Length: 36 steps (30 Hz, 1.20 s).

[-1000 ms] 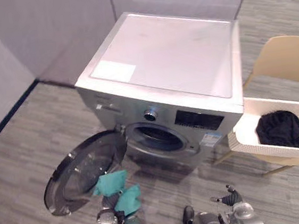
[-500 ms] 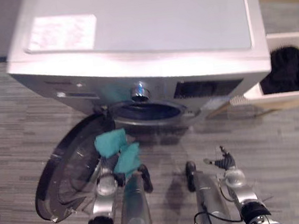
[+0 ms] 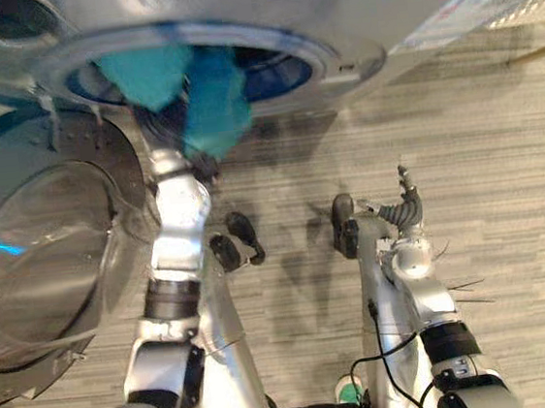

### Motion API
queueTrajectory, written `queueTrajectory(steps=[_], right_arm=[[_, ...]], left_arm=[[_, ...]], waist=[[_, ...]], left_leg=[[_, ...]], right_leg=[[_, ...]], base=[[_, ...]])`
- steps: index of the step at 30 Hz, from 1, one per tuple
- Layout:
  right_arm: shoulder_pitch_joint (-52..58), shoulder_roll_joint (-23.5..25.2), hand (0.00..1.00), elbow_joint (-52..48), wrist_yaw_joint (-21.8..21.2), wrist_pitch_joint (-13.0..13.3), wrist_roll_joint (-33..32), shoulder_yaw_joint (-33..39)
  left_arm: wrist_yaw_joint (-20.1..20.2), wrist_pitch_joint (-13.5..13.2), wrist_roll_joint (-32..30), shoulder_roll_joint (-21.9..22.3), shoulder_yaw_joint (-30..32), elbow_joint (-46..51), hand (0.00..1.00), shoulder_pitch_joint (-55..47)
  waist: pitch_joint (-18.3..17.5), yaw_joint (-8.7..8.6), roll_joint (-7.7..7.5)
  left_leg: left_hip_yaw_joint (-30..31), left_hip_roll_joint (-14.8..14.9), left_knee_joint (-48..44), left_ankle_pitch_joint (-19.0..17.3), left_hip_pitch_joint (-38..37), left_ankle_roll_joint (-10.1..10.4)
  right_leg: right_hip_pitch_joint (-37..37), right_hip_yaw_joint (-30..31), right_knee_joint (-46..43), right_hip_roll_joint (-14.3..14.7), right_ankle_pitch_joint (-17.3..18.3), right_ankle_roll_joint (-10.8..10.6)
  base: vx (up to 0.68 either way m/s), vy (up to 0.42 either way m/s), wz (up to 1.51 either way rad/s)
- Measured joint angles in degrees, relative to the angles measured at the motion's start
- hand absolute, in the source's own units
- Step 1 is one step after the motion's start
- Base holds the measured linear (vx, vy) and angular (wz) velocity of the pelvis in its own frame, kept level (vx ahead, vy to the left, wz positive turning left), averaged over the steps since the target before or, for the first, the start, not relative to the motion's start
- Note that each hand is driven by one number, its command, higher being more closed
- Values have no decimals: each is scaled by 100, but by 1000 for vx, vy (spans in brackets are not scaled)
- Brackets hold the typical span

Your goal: Pick up the laundry basket with both hands and put the clothes into the washing machine.

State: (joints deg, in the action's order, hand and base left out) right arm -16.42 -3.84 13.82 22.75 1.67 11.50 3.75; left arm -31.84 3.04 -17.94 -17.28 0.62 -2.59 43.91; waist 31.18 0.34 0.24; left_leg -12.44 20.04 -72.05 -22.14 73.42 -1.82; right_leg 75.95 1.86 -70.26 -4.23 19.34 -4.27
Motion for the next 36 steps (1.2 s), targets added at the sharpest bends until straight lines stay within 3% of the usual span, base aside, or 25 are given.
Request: queueTrajectory(steps=[3, 5, 9, 10, 15, 21, 28, 31, 36], right_arm=[[1, 0, 0, -149, 79, 124, 14, 76], [2, -1, 0, -188, 72, 271, 14, 68], [1, 2, 0, -286, 38, 453, 13, 39], [-4, 1, 0, -360, -8, 484, 10, 35], [-58, -7, 0, -459, -170, 670, -29, -1], [-131, -124, 0, -399, -310, 654, -84, 13], [-130, -94, 0, -393, -450, 457, -188, 220], [-109, -79, 0, -323, -573, 341, -182, 310], [181, 103, 0, -162, -651, 151, -186, 299]], left_arm=[[-311, 474, -816, -391, -69, 62, 100, 316], [-352, 821, -1278, -713, -218, -23, 100, 612], [-346, 897, -1439, -1247, -472, -397, 100, 1485], [-342, 881, -1437, -1461, -523, -594, 0, 1857], [-249, 636, -1292, -1753, -549, -1663, 0, 3326], [561, 448, -502, -1791, -554, -2682, 0, 4013], [1445, 290, 393, -1790, -550, -2978, 0, 4043], [1582, 262, 472, -1789, -539, -2790, 0, 3878], [1609, 212, 504, -1767, -457, -1985, 0, 2732]], waist=[[2, -107, -4], [22, -152, -90], [24, -196, -152], [25, -198, -160], [51, -271, -238], [50, -321, -262], [49, -292, -260], [46, -290, -253], [35, -266, -251]], left_leg=[[25, 11, -62, -3, 251, 14], [-42, 100, -112, 4, 298, 25], [-41, 147, -160, 27, 463, -7], [-43, 208, -220, 29, 546, -18], [-107, 249, -244, 23, 685, -40], [-107, 289, -227, 22, 845, -39], [3, 271, -294, 24, 863, -38], [96, 180, -274, 52, 739, -25], [158, 71, 21, 123, 119, 36]], right_leg=[[241, -9, -69, -1, -8, 0], [341, 12, -98, 20, -33, 21], [504, 9, -95, 60, -129, 51], [584, 18, -97, 118, -150, 37], [773, 90, -82, 188, -182, 13], [934, 69, -48, 224, -202, 17], [898, -18, -153, 193, -195, 28], [702, -99, -185, 108, -147, 60], [19, -230, -14, -12, -52, 133]], base=[[-125, -56, 0], [-83, -46, -9], [-22, -18, -12], [3, -3, -23], [11, 2, -13], [-1, -1, -3], [-11, -1, 3], [-51, -5, 20], [-30, -31, 23]])
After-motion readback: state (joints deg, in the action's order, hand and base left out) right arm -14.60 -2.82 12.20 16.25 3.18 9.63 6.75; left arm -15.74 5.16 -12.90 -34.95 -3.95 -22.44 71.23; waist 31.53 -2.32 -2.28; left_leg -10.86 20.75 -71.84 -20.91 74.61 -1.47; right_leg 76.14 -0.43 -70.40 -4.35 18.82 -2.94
